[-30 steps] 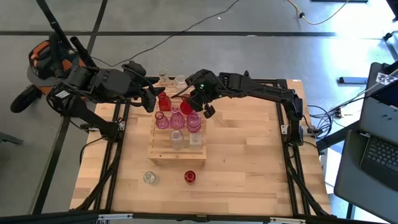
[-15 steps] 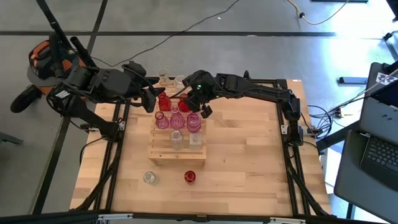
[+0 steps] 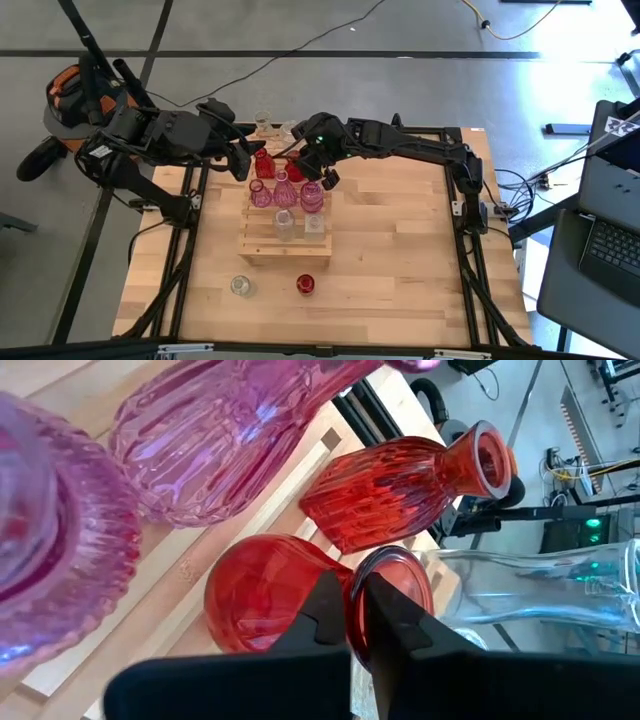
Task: Sort vases onto shelf
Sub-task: Put the red vase on the shelf aligned with the other red vase
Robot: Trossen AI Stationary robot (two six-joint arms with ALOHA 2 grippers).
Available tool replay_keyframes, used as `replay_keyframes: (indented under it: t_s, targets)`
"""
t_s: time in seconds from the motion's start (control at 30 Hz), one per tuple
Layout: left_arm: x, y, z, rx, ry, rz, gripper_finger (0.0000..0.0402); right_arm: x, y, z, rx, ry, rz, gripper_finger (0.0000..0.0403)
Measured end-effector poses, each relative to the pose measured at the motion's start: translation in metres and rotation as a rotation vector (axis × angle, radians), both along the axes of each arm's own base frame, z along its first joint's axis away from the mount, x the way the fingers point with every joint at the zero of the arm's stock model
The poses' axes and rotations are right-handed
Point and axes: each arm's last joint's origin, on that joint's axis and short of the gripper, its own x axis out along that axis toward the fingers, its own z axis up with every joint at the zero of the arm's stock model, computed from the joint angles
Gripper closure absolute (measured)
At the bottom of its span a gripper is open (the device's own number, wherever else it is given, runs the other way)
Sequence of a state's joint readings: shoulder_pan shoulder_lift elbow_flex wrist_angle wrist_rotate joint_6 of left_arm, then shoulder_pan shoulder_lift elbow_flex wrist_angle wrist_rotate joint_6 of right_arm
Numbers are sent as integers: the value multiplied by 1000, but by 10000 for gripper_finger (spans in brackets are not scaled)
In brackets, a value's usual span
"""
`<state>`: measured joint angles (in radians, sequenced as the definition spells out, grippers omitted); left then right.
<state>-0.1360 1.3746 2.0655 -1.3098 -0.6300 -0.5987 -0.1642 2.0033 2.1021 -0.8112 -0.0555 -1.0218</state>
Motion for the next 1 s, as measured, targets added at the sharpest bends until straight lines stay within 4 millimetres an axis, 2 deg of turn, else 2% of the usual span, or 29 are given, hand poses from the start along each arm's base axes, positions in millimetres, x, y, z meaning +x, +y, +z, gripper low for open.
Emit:
replay_keyframes:
  t_s: [0.37, 0.6, 1.0]
  targets:
    - [11, -2, -5, -4, 28, -10, 198, 5, -1, 3, -14, -54, 6, 403]
    - [21, -4, -10, -22, 57, -40, 198, 6, 0, -4, -3, -16, 14, 403]
    - [23, -5, -11, -21, 61, -43, 198, 5, 0, -4, -6, -11, 10, 402]
